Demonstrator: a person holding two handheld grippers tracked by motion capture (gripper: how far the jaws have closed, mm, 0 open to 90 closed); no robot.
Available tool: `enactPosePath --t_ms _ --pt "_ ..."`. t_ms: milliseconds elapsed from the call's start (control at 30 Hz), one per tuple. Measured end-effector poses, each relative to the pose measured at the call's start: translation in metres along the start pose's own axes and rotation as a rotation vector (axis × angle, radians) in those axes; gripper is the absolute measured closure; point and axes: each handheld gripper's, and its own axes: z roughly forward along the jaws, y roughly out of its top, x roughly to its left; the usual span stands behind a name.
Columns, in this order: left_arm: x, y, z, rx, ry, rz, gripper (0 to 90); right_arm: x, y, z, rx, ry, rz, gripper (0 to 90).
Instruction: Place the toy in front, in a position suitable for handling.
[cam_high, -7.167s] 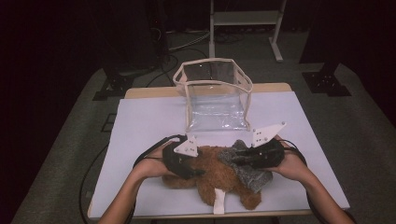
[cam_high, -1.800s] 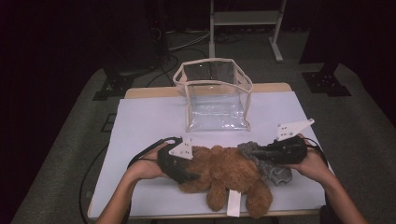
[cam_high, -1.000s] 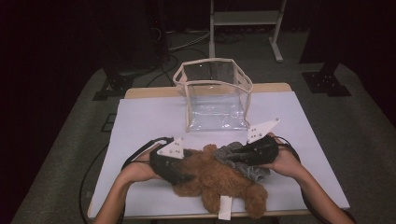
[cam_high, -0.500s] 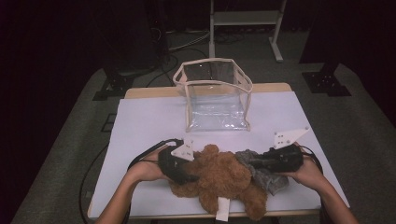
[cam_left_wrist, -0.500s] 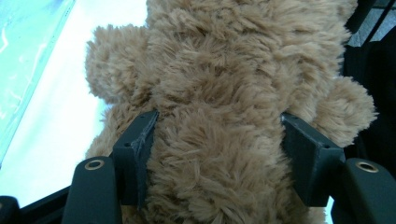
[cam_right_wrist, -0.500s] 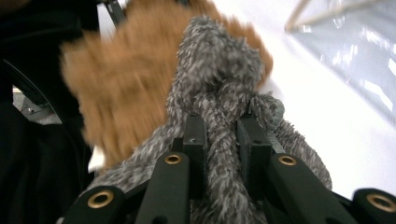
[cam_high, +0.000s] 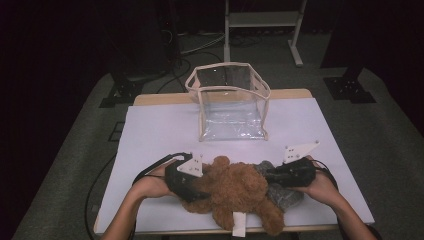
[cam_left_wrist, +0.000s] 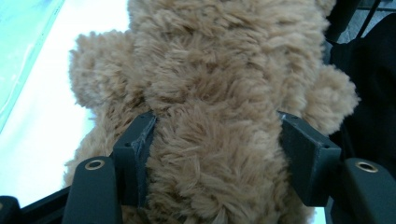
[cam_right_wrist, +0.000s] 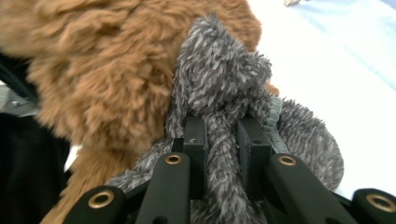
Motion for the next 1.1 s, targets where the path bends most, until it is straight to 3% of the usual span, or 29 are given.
enactPosePath --t_ms 367,467,567,700,833,1000,1100 --pt "-0.006 -0.014 -0.016 0.018 0.022 -0.031 33.2 -0.008 0.033 0.024 -0.02 0.014 -0.044 75.6" --pt "-0.003 -0.006 -0.015 0.013 0.046 -0.024 29.9 -0.008 0.027 0.02 -0.022 0.029 -0.027 75.6" --pt "0.001 0.008 -0.009 -0.032 0.044 -0.016 29.7 -0.008 0.015 0.019 -0.022 0.045 -0.003 75.7" --pt "0.0 0.019 0.004 0.021 0.021 0.007 33.7 -0.006 0.001 0.018 -0.009 0.036 0.007 75.9" --pt "-0.001 0.016 0.003 0.058 0.019 0.009 36.8 -0.01 -0.009 0.009 0.023 0.007 0.02 75.9" --pt "0.0 0.011 0.0 0.064 0.004 -0.005 37.2 -0.01 0.001 0.004 -0.021 0.006 0.015 75.8" --pt "0.0 0.012 0.001 0.072 0.004 -0.001 37.3 -0.009 0.011 0.012 -0.062 0.057 0.022 75.8"
